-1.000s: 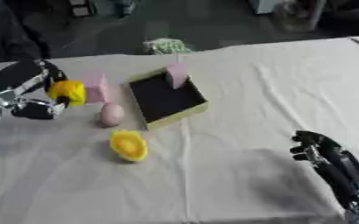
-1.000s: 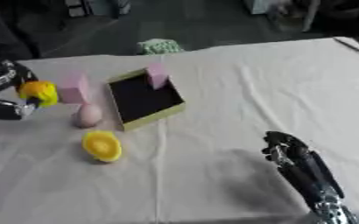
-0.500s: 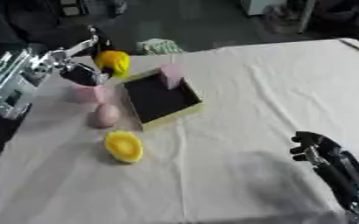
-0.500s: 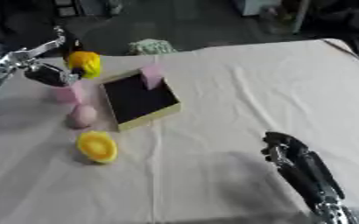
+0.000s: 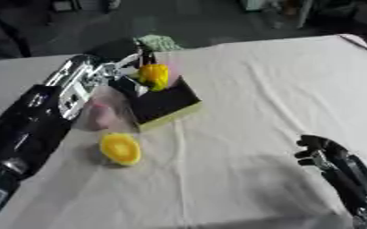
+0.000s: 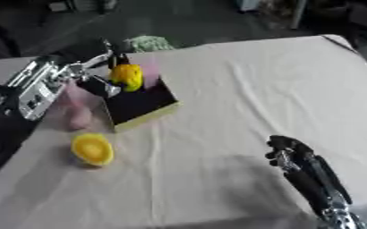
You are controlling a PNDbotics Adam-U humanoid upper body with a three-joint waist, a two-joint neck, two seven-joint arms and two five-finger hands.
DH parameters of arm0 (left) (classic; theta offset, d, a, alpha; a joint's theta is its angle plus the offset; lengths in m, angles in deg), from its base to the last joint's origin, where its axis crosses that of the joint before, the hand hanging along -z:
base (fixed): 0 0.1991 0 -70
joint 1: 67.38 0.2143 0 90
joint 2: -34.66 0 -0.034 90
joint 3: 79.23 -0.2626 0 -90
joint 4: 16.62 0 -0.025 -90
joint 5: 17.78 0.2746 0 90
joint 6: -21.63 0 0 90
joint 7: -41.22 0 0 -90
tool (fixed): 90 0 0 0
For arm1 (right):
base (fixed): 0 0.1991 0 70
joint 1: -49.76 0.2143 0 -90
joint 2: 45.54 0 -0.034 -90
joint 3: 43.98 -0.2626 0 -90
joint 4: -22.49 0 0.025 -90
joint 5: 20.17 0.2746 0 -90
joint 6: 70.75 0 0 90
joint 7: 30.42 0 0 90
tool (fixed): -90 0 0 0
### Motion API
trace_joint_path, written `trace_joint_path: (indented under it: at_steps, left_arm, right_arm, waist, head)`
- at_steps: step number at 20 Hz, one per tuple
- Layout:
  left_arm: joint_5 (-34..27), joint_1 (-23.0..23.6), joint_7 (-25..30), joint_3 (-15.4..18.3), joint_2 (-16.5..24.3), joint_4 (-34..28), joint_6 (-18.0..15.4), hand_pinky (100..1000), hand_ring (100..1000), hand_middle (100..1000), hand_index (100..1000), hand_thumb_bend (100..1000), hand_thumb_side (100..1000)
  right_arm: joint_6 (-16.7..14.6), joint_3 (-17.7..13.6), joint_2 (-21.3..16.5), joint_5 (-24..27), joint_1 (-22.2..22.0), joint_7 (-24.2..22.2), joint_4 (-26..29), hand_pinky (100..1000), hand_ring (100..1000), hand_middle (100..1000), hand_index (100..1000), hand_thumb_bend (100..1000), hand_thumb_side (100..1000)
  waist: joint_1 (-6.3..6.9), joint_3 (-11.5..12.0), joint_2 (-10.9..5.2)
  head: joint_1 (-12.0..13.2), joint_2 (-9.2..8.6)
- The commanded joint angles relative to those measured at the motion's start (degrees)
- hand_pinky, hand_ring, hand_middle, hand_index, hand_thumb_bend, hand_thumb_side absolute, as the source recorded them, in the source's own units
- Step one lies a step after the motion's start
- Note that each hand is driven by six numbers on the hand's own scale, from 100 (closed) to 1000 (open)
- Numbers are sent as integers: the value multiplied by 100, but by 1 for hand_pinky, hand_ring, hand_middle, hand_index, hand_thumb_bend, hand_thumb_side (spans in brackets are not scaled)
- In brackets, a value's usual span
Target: Pick up objects on the table and place them in the box.
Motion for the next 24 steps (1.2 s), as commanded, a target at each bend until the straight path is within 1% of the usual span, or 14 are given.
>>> trace_joint_path:
  at_steps: [1, 4, 5, 7, 9, 11, 14, 16, 17, 20, 22, 23, 24]
  left_arm:
    - [297, -195, -260, 43, -116, 209, -34, 728, 645, 633, 773, 355, 236]
    - [682, -208, -463, 49, -194, 319, 45, 748, 690, 692, 831, 442, 287]
    - [792, -206, -490, 47, -198, 336, 81, 755, 701, 706, 846, 495, 316]
    - [935, -200, -468, 41, -174, 308, 120, 774, 726, 739, 878, 591, 376]
    - [971, -201, -323, 29, -87, 177, 119, 787, 741, 759, 896, 636, 410]
    - [834, -205, -120, 32, 71, -98, 94, 788, 739, 758, 885, 641, 421]
    - [308, -200, 310, 20, 482, -780, 19, 783, 729, 749, 871, 604, 402]
    - [-310, -147, 836, -38, 855, -1290, -116, 782, 723, 743, 871, 573, 392]
    - [-639, -106, 1142, -71, 1048, -1549, -180, 785, 722, 744, 869, 541, 384]
    - [-1502, 107, 2127, -195, 1612, -2244, -271, 790, 730, 751, 871, 523, 353]
    - [-1839, 302, 2715, -309, 1898, -2593, -246, 790, 733, 755, 874, 504, 326]
    - [-1948, 410, 2978, -386, 2010, -2709, -227, 790, 735, 758, 875, 476, 298]
    - [-2021, 515, 3216, -461, 2096, -2797, -207, 789, 736, 758, 875, 466, 286]
  right_arm:
    - [-13, 15, -32, 39, 83, -40, 103, 677, 682, 725, 798, 100, 647]
    - [-12, 21, -27, 44, 97, -51, 106, 678, 682, 725, 798, 100, 648]
    - [-11, 18, -27, 44, 96, -50, 105, 678, 682, 725, 798, 100, 646]
    - [-11, 10, -24, 41, 93, -44, 105, 678, 682, 725, 798, 100, 647]
    - [-13, 2, -18, 36, 90, -37, 107, 678, 682, 725, 798, 100, 645]
    - [-17, -10, -9, 30, 87, -30, 109, 678, 682, 725, 798, 100, 644]
    - [-21, -40, -13, 12, 74, -7, 108, 678, 682, 725, 798, 100, 642]
    - [-25, -65, -21, -2, 64, 15, 109, 678, 682, 725, 798, 100, 637]
    - [-27, -74, -25, -9, 62, 25, 109, 678, 682, 725, 798, 100, 634]
    - [-35, -92, -33, -29, 63, 39, 113, 678, 682, 725, 798, 100, 630]
    - [-39, -101, -40, -39, 66, 46, 115, 678, 682, 725, 798, 100, 628]
    - [-40, -103, -44, -44, 69, 48, 116, 678, 682, 725, 798, 100, 626]
    - [-42, -102, -47, -48, 73, 47, 117, 678, 682, 725, 798, 100, 624]
  waist:
    - [-18, -33, -35]
    - [-25, -67, -20]
    - [-26, -73, -18]
    - [-23, -78, -16]
    - [-16, -75, -18]
    - [-8, -64, -20]
    - [12, -28, -26]
    - [33, 2, -32]
    - [43, 17, -34]
    - [70, 51, -39]
    - [87, 68, -40]
    - [95, 74, -39]
    - [101, 78, -38]
  head:
    - [43, 26]
    - [53, 26]
    - [54, 26]
    - [51, 26]
    - [35, 26]
    - [9, 26]
    - [-41, 26]
    - [-84, 26]
    - [-109, 26]
    - [-152, 26]
    - [-161, 26]
    - [-169, 26]
    - [-174, 26]
